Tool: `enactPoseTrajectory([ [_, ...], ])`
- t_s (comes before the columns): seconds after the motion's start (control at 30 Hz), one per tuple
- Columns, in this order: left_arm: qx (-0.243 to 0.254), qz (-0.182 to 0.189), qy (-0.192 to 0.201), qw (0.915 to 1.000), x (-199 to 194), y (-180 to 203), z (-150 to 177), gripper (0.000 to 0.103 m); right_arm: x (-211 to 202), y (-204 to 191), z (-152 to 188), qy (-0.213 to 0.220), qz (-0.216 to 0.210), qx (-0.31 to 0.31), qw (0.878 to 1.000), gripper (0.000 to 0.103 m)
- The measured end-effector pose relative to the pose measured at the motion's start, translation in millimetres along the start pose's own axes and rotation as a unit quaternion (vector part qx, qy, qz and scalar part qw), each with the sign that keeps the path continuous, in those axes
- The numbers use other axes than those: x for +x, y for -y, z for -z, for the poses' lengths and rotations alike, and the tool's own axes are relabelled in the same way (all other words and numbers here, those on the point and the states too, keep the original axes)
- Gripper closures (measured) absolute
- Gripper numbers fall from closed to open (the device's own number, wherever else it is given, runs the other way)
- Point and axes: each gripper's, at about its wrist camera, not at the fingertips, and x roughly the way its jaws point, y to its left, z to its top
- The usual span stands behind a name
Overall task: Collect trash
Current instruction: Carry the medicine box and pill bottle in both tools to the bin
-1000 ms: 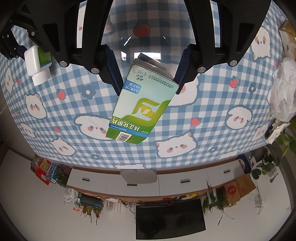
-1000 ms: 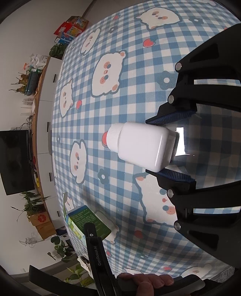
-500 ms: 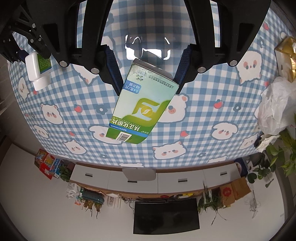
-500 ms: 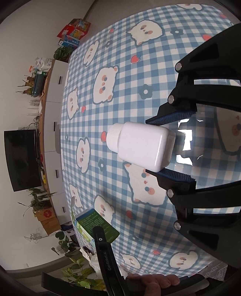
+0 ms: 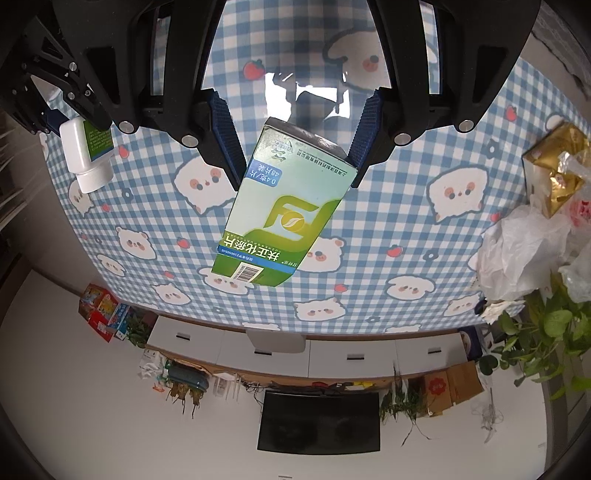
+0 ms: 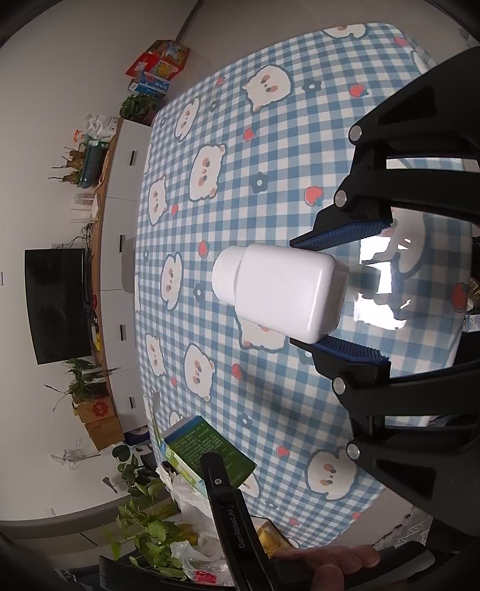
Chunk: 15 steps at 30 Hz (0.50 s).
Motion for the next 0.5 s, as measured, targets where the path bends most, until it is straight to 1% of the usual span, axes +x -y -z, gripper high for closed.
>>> enactPoseTrajectory([
  [0.27, -0.019, 0.004, 0.003, 0.9998, -44.0, -13.8, 41.8, 0.048, -36.5, -16.9, 28.2, 0.004, -0.003, -0.007, 1.000, 0.060],
  [0.5, -0.019, 0.007, 0.007, 0.9998, -76.0, -12.1, 82.9, 0.048, -62.7, -32.2, 62.5, 0.004, -0.004, -0.012, 1.000, 0.060],
])
